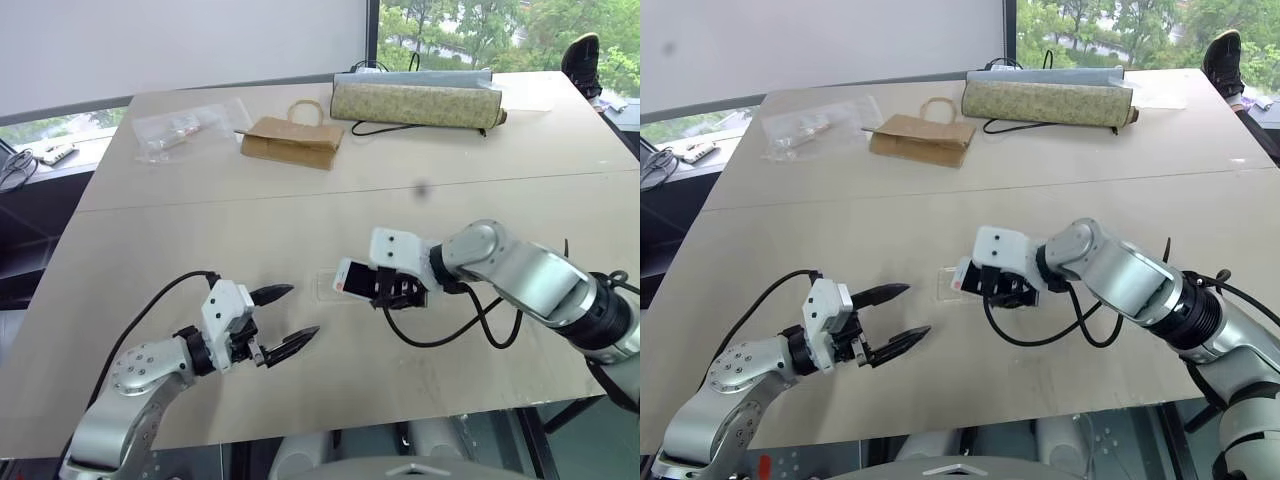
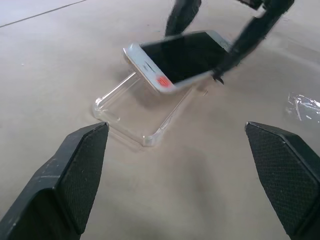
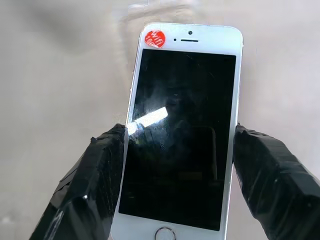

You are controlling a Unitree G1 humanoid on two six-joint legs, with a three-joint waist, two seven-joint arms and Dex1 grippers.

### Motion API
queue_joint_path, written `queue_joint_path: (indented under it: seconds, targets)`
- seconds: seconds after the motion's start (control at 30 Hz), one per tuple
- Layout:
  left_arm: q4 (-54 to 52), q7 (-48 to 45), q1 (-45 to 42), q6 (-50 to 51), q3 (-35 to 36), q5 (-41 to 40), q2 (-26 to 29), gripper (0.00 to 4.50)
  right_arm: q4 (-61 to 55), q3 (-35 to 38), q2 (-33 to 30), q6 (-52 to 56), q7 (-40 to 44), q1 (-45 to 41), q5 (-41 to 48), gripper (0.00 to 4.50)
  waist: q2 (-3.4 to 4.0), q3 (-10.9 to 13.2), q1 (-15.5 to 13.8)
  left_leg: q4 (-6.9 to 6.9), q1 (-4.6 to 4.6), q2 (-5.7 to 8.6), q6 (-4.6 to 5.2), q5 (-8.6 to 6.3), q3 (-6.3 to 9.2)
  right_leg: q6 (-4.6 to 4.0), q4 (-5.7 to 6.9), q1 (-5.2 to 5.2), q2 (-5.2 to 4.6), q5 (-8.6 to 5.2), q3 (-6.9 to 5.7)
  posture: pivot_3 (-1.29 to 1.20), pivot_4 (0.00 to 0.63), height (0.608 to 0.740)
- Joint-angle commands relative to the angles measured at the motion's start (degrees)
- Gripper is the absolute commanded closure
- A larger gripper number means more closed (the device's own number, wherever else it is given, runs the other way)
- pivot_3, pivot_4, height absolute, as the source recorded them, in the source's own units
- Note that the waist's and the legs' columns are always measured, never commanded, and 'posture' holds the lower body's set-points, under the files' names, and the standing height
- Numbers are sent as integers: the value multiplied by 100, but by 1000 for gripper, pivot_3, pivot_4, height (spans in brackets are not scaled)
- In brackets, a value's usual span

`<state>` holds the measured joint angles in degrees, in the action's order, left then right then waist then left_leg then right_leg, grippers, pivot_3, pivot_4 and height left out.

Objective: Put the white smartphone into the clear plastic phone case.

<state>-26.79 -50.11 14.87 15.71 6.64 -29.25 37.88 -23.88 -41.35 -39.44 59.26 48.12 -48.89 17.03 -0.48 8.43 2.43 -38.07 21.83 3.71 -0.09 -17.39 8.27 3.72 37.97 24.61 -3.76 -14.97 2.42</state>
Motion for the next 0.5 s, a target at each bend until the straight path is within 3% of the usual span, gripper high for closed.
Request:
queue_joint_path:
  seconds: [0.03,0.2,0.5]
  targets:
    - [-26,-74,37,-138,118,6,12,0,370,-294,30,-796,342,-282,-556,1634,0,0,-8,-2,1,1,0,0,0,0,0,-1,-1,0,-1,0,150,740]
    - [134,-199,87,-272,165,29,23,0,890,-493,106,-1440,791,-469,-1065,1634,0,0,-14,-5,2,1,0,0,3,0,-1,-1,-2,0,-4,0,150,740]
    - [1413,-859,213,-1358,238,233,-102,0,1527,-578,151,-2401,1749,-707,-1774,1634,0,0,-31,-5,1,2,0,0,3,0,-2,-3,-3,0,-4,0,150,740]
